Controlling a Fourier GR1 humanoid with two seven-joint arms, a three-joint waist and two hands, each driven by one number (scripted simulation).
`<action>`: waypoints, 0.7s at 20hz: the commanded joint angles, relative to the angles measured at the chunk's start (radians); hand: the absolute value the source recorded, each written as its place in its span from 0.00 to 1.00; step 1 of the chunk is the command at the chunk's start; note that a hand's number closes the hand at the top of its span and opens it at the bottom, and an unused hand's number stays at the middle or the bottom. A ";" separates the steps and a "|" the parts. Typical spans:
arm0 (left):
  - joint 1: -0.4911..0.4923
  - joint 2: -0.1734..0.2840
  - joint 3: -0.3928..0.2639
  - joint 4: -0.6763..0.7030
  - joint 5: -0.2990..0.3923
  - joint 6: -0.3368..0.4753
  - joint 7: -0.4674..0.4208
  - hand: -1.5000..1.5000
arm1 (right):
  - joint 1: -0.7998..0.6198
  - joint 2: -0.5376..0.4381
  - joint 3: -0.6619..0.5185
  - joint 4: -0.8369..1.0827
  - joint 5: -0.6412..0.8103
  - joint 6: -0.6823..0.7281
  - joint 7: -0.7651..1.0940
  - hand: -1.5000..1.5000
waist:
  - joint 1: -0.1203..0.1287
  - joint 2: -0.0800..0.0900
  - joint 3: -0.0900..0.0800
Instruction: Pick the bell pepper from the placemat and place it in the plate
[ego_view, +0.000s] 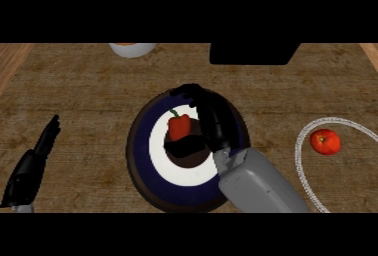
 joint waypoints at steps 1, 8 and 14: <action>-0.082 0.002 -0.005 0.003 -0.022 0.006 0.076 0.50 | -0.056 0.003 0.066 0.069 -0.074 -0.155 -0.011 0.00 | -0.002 0.000 0.000; 0.004 0.007 0.032 0.049 0.002 -0.001 -0.045 0.50 | 0.076 0.003 -0.122 -0.064 -0.138 -0.318 -0.158 0.00 | -0.017 -0.002 0.000; -0.005 0.002 0.027 -0.013 0.009 -0.012 0.009 0.50 | 0.189 -0.051 -0.317 -0.187 -0.357 -0.261 -0.296 0.00 | -0.016 0.000 0.002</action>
